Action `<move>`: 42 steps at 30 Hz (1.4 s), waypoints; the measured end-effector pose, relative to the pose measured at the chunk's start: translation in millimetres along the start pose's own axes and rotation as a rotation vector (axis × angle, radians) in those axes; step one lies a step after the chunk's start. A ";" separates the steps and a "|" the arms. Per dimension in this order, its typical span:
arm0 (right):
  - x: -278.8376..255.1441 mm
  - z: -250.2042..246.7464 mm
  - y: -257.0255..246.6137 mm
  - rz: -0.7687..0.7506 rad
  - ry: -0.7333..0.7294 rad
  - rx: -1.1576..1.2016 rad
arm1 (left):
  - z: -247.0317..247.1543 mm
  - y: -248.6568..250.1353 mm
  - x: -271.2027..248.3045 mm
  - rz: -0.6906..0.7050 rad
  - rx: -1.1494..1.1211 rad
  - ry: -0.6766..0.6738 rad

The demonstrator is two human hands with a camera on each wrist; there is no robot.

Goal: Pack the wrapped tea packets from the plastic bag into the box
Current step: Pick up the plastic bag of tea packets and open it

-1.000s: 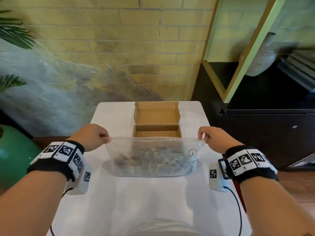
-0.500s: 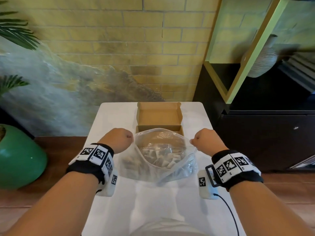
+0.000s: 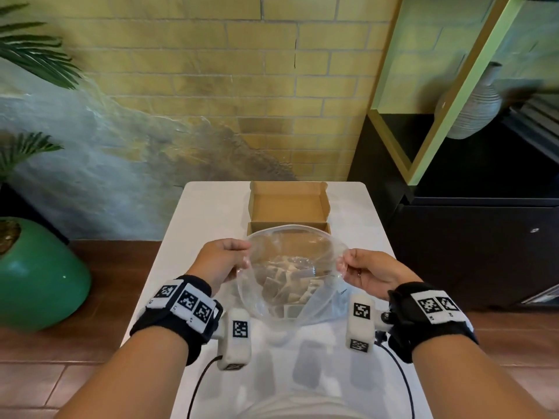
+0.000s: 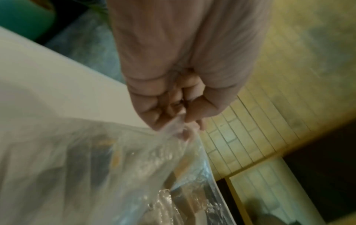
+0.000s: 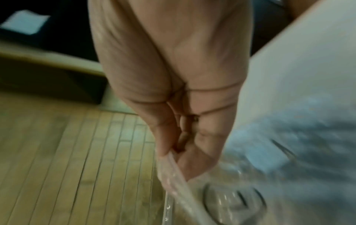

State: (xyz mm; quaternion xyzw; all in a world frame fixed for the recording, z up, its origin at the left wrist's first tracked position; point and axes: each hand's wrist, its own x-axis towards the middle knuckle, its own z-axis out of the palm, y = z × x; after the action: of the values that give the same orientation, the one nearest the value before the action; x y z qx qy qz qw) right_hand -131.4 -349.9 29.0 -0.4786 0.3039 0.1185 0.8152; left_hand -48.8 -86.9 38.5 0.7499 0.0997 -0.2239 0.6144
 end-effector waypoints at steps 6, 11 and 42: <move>-0.6 -19.8 19.5 0.013 -0.109 0.457 | -9.0 -12.0 3.7 -0.214 -0.496 0.030; 1.2 -27.9 23.3 0.079 -0.057 0.499 | -17.6 -13.6 5.7 -0.265 -0.838 0.040; 9.4 -47.1 39.9 0.174 0.251 0.544 | -19.9 -55.4 17.9 -0.330 -0.892 0.035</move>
State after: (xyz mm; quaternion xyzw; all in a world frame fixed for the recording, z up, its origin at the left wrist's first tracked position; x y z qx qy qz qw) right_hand -161.4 -370.4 -21.9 -0.2261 0.4627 0.0420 0.8561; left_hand -52.3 -57.5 -15.5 0.3909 0.3140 -0.2412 0.8309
